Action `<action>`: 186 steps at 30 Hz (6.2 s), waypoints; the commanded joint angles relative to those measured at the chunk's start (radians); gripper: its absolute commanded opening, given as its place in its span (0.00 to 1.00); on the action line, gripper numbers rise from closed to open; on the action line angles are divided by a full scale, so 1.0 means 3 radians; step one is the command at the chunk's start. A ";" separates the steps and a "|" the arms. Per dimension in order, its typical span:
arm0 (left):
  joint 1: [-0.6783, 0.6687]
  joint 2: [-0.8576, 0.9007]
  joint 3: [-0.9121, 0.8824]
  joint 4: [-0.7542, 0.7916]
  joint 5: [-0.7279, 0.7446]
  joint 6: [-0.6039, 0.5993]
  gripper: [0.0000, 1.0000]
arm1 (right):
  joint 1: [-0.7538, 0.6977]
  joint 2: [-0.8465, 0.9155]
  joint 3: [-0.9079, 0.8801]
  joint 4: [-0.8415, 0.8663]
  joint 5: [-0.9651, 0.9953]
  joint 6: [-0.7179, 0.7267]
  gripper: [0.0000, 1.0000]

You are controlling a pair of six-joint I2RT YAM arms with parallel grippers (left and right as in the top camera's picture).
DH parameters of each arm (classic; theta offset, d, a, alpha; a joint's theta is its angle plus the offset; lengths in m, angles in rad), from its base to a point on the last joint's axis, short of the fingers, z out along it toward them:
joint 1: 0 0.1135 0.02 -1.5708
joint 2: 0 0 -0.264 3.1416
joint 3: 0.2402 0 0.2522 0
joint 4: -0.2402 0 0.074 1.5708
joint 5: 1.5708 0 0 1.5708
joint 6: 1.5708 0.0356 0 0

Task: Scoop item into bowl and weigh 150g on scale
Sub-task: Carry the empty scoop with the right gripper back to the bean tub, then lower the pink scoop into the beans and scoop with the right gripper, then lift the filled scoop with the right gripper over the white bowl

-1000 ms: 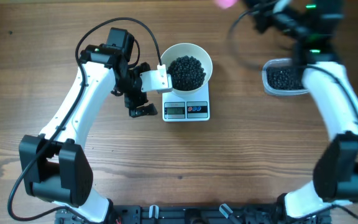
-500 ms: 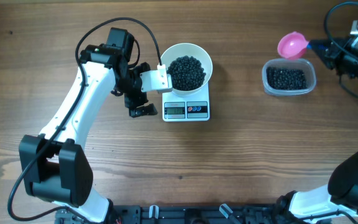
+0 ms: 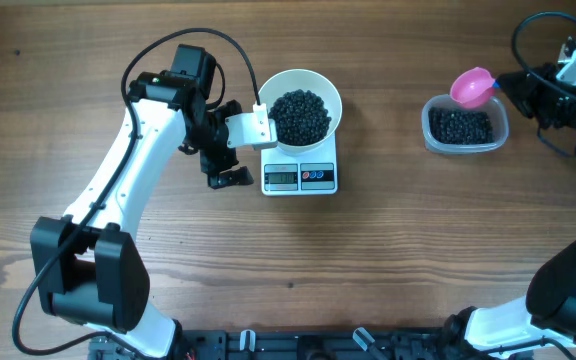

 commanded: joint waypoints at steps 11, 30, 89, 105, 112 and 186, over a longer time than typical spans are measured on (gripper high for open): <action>-0.0011 0.0013 -0.0022 -0.0003 0.0079 0.0065 1.00 | -0.0060 -0.0020 0.0023 -0.0121 0.0309 0.0441 0.04; -0.0011 0.0013 -0.0022 -0.0003 0.0079 0.0065 1.00 | -0.0125 -0.0060 0.0024 0.0459 -0.0365 0.0271 0.04; -0.0011 0.0013 -0.0022 -0.0003 0.0079 0.0065 1.00 | 0.0778 0.0207 0.0603 -0.1105 0.2232 -0.2604 0.04; -0.0011 0.0013 -0.0022 -0.0003 0.0079 0.0065 1.00 | 0.0813 0.0633 0.0603 -0.0893 0.2514 -0.2598 0.04; -0.0011 0.0013 -0.0022 -0.0004 0.0079 0.0065 1.00 | 0.0813 0.0935 0.0603 -0.0851 0.2139 -0.2444 0.04; -0.0011 0.0013 -0.0022 -0.0004 0.0079 0.0065 1.00 | -0.0060 0.0917 0.0988 -0.0868 0.0179 -0.1391 0.04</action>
